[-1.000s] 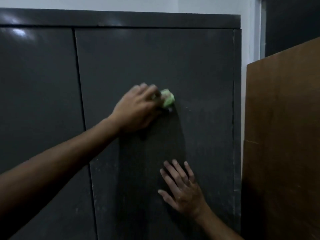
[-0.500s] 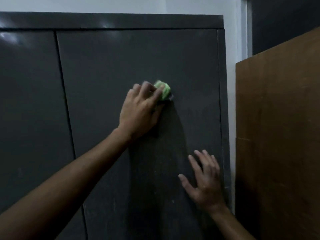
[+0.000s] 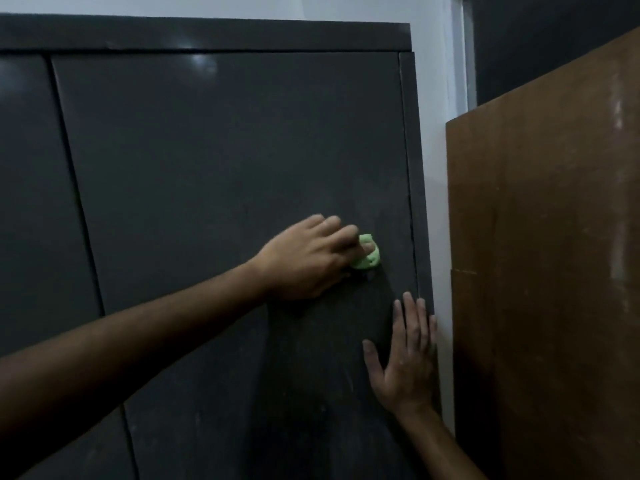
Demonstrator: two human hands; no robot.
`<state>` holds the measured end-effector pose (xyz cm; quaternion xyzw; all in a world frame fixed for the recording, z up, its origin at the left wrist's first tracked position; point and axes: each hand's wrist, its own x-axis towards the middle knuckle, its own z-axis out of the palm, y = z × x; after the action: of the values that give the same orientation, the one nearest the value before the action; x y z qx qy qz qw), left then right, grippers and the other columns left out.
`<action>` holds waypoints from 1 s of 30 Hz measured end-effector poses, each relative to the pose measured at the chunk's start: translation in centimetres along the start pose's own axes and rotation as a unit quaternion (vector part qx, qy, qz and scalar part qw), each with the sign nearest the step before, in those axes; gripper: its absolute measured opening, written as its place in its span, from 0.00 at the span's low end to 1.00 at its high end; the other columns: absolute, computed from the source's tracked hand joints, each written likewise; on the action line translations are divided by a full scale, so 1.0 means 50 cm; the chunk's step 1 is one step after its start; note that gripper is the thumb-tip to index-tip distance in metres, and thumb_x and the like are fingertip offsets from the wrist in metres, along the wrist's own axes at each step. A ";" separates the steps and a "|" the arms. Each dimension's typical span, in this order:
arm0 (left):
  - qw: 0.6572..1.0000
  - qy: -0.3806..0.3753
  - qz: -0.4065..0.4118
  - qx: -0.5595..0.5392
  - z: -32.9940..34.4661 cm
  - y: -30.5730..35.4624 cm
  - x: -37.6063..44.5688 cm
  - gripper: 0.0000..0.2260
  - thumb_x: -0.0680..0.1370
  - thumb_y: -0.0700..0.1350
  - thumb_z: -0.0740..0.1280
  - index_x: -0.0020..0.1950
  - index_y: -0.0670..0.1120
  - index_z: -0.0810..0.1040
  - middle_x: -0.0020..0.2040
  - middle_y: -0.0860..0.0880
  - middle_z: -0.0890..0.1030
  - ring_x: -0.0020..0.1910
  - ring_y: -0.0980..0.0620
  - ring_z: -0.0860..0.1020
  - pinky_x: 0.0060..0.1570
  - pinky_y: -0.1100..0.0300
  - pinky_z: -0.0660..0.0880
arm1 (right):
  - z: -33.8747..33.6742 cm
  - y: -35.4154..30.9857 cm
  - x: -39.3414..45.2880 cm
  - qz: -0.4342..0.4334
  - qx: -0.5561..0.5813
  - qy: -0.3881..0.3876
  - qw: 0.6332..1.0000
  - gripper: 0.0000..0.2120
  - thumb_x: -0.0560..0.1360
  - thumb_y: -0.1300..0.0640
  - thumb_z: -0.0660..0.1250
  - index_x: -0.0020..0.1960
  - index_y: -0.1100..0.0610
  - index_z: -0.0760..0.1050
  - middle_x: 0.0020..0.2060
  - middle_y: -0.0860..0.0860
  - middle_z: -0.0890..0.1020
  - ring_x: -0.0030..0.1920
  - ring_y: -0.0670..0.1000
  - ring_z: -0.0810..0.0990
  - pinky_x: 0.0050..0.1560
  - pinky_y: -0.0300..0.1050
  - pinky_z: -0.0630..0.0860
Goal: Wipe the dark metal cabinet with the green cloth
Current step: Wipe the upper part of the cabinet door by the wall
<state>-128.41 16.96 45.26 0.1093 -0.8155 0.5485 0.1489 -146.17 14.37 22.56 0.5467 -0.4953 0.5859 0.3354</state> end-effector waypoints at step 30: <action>0.962 0.105 -0.251 -0.023 0.003 -0.078 0.225 0.19 0.80 0.53 0.63 0.69 0.48 0.74 0.64 0.42 0.71 0.59 0.43 0.71 0.57 0.50 0.72 | -0.007 0.030 -0.023 0.060 0.020 -0.030 0.998 0.35 0.82 0.40 0.51 0.78 0.63 0.54 0.79 0.61 0.54 0.79 0.62 0.52 0.78 0.59 0.51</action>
<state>-137.57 15.22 52.66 0.2490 -0.7542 0.4826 0.3693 -147.50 14.45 21.14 0.5400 -0.5252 0.5982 0.2733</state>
